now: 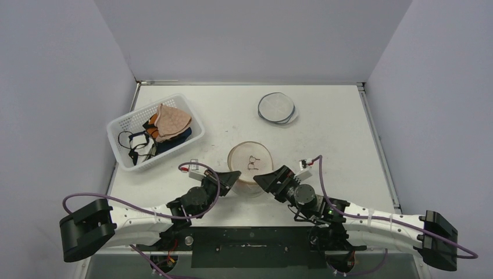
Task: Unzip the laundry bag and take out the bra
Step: Adjust the laundry bag at the center of the board.
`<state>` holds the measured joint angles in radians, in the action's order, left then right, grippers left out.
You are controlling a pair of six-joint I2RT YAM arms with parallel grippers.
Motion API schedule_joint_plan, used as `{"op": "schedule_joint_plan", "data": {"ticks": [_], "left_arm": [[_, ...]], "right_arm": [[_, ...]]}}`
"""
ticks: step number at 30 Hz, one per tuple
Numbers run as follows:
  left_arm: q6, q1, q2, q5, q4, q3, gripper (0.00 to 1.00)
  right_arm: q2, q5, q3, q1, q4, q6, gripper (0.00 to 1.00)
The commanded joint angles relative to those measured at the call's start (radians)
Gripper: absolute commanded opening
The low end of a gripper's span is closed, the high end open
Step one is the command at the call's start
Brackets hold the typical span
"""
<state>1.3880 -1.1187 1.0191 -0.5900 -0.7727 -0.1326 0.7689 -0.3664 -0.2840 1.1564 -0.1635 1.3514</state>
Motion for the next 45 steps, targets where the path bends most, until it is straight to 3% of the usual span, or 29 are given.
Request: {"op": "schedule_joint_plan", "data": {"ticks": [1, 5, 8, 15, 17, 20, 22, 23, 28, 32, 39, 42, 45], "left_arm": [[-0.08, -0.043, 0.045, -0.106, -0.179, -0.018, 0.0], [-0.125, -0.07, 0.074, -0.119, -0.219, -0.033, 0.0], [-0.141, -0.089, 0.081, -0.137, -0.21, -0.045, 0.0], [-0.15, -0.1, 0.052, -0.152, -0.154, -0.051, 0.0], [-0.152, -0.1, 0.006, -0.153, -0.052, -0.076, 0.16], [-0.153, -0.1, -0.085, -0.157, 0.142, -0.103, 0.56], [-0.15, -0.099, -0.179, -0.154, 0.273, -0.109, 0.72], [-0.151, -0.098, -0.237, -0.147, 0.359, -0.116, 0.75], [-0.278, -0.098, -0.559, -0.148, 0.81, -0.19, 0.84], [-0.375, -0.094, -0.75, -0.213, 1.019, -0.267, 0.97], [-0.439, -0.093, -0.878, -0.294, 1.201, -0.368, 0.98], [-0.436, -0.093, -0.915, -0.3, 1.237, -0.375, 0.96], [-0.444, -0.093, -0.947, -0.279, 1.241, -0.349, 0.94]], "right_arm": [[0.087, 0.086, 0.007, -0.046, -0.19, 0.074, 0.9], [0.143, 0.106, -0.006, -0.073, -0.203, 0.091, 0.86], [0.147, 0.093, 0.003, -0.089, -0.23, 0.092, 0.76], [0.178, 0.167, -0.019, -0.141, -0.244, 0.021, 0.22], [0.152, 0.165, -0.039, -0.147, -0.193, -0.033, 0.07], [0.094, 0.166, -0.094, -0.159, -0.075, -0.162, 0.05], [0.059, 0.174, -0.155, -0.171, 0.023, -0.304, 0.05], [0.048, 0.176, -0.196, -0.173, 0.081, -0.379, 0.05], [0.126, 0.248, -0.429, -0.187, 0.329, -0.729, 0.05], [0.25, 0.441, -0.555, -0.19, 0.341, -0.866, 0.05], [0.411, 0.716, -0.685, -0.166, 0.202, -0.943, 0.05], [0.436, 0.703, -0.706, -0.164, 0.251, -0.996, 0.05], [0.409, 0.632, -0.626, -0.17, 0.311, -1.034, 0.05]]}}
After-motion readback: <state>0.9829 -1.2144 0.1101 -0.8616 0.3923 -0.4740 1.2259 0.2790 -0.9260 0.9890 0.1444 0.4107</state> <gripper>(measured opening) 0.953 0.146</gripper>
